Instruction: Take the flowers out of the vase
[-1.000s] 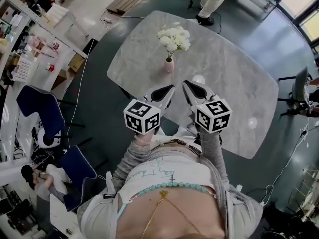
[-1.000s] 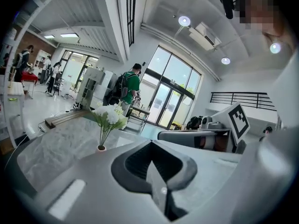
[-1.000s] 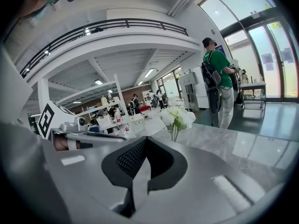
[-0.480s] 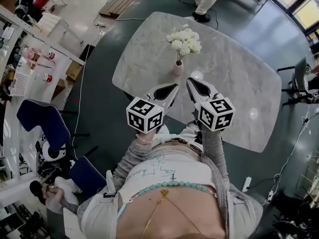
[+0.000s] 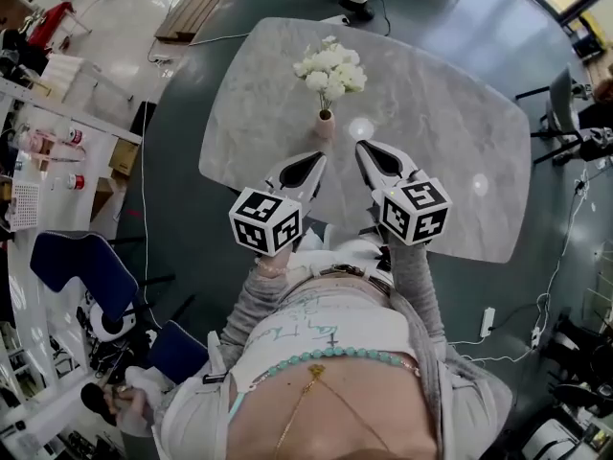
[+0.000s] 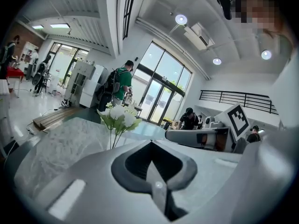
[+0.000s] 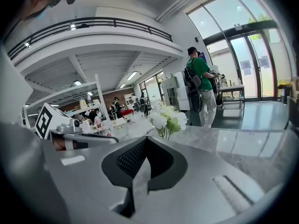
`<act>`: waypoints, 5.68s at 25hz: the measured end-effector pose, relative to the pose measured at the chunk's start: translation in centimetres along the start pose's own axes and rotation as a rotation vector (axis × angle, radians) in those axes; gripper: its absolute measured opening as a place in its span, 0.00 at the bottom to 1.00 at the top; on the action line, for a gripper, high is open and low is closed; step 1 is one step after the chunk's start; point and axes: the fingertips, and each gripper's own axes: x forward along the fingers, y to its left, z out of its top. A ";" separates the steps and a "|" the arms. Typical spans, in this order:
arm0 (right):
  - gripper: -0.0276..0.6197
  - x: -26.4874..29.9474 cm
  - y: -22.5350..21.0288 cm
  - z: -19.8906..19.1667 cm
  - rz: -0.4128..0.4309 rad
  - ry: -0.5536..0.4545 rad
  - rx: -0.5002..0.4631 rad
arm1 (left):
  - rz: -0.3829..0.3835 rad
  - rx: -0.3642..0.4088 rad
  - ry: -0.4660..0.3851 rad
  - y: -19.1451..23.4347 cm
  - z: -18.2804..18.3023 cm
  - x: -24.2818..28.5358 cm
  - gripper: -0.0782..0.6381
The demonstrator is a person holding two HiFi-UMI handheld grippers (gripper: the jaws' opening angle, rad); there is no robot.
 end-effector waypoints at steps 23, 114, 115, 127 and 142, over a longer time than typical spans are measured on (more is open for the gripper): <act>0.09 -3.1 -8.1 2.0 0.026 -0.023 0.040 | -0.038 0.038 0.066 -5.1 1.4 8.9 0.11; 0.08 2.4 -5.2 1.8 -0.274 -0.105 0.116 | -0.120 0.109 0.115 7.3 3.4 4.0 0.11; 0.08 2.4 -5.3 1.7 -0.278 -0.105 0.119 | -0.122 0.110 0.108 7.3 3.6 4.1 0.11; 0.08 4.6 -4.8 3.0 -0.330 -0.136 0.149 | -0.188 0.148 0.146 9.8 5.9 4.9 0.11; 0.08 7.1 -5.0 2.4 -0.420 -0.098 0.167 | -0.302 0.124 0.214 11.3 5.2 5.6 0.11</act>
